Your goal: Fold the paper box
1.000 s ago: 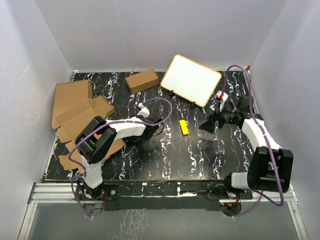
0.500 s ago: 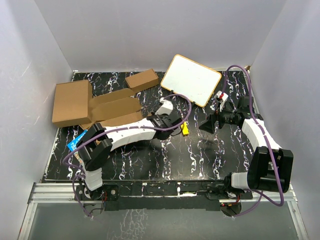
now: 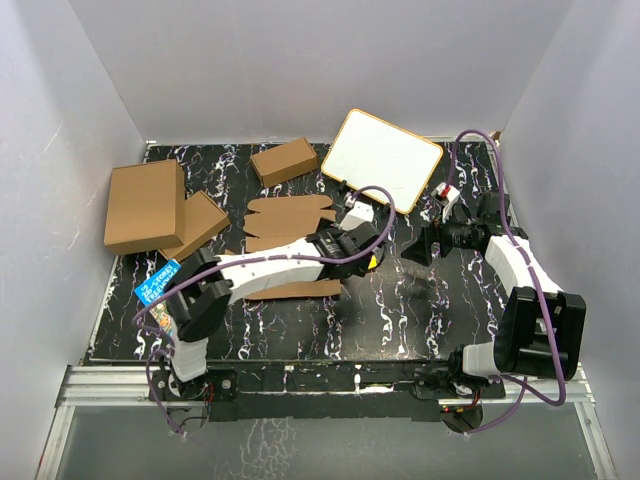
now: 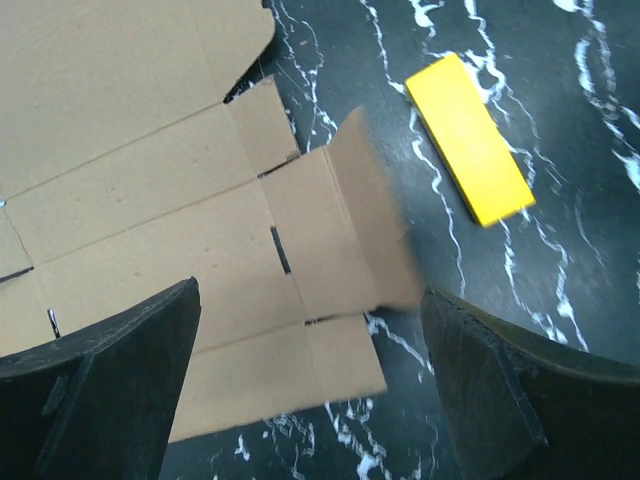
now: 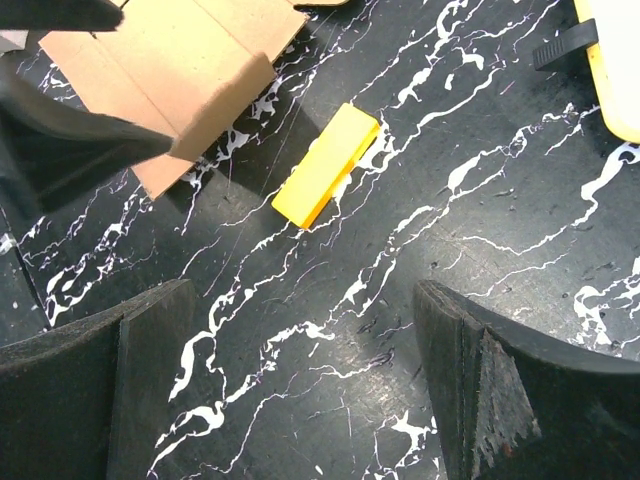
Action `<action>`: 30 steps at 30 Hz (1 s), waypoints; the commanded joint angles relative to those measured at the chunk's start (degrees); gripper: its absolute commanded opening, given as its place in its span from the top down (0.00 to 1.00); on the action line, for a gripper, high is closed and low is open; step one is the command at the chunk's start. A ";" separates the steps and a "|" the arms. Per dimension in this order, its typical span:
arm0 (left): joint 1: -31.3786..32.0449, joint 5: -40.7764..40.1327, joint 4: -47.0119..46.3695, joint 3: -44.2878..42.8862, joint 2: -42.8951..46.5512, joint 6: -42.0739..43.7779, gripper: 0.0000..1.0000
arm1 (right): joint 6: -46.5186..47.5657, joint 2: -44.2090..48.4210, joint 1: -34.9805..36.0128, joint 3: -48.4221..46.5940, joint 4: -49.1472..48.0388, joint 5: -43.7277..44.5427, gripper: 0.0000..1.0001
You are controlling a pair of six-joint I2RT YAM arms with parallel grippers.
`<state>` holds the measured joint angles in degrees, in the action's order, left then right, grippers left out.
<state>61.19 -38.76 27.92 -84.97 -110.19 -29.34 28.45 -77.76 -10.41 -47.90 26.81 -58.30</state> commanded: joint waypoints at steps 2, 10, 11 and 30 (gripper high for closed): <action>-7.61 15.93 -7.33 7.53 17.23 3.86 0.07 | 3.12 -0.03 -0.14 -1.17 -1.52 -5.29 0.02; -37.10 53.74 -31.45 30.41 35.81 2.67 0.04 | 3.09 -0.80 7.60 -0.18 -5.14 -4.30 0.00; -39.04 53.76 -30.43 30.51 36.28 3.09 0.03 | 2.87 -1.27 9.33 -1.14 -4.94 -2.88 0.00; -56.87 60.63 -22.52 24.10 13.15 8.90 0.33 | -2.89 -8.63 20.21 -3.06 -6.88 11.90 0.03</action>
<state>4.60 22.46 4.54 -57.95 -94.02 -24.21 23.16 -87.90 9.96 -51.07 21.37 -42.15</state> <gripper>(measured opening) 0.699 0.968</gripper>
